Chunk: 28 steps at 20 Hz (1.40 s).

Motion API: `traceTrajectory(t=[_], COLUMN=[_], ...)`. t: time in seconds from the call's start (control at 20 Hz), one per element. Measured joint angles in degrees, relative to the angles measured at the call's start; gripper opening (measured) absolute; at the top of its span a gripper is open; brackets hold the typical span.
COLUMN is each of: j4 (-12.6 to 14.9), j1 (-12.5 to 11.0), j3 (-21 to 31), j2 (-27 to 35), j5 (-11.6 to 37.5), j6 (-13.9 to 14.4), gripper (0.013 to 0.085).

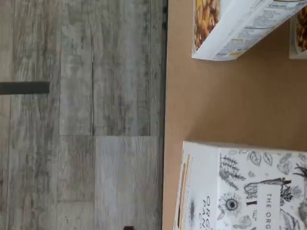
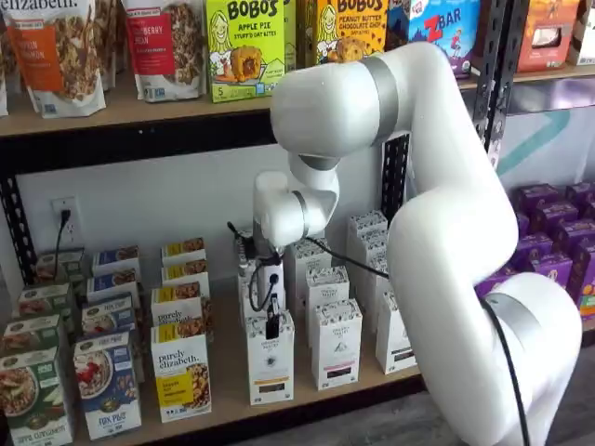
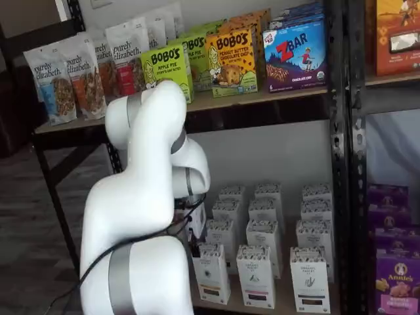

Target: Pick up the white box with a yellow strip in the middle, on the bottom shelf, the fourth box from the left

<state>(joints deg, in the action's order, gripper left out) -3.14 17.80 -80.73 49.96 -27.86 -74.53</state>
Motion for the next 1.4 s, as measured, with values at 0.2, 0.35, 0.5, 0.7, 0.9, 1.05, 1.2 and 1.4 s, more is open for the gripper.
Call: traceTrajectory(t=[0.2,0.35,0.5,0.7,0.9,1.05,1.2,1.4], j4=[-2.38,-2.38,-1.64,-0.91,-1.22,-0.7,0.05,1.62], j1=[-0.03,-0.07,-0.23,-0.65,-1.25,-1.89,-2.29,-2.4], j3=[-2.95,-4.09,-4.96,-6.83,-9.53,-11.75,-13.36,-15.45], j2=[1.49,2.4,3.39,5.18,7.38,9.28,10.63,12.41], j5=[-3.41,-3.48,-2.86,-2.71,-3.54,-3.62,-3.84,-5.05], j6=[-1.99,-2.02,-1.55,-1.33,-2.17,-2.36,-2.12,-0.9], gripper=[0.085,0.085,0.085,0.085,0.085,0.085,0.085,0.085])
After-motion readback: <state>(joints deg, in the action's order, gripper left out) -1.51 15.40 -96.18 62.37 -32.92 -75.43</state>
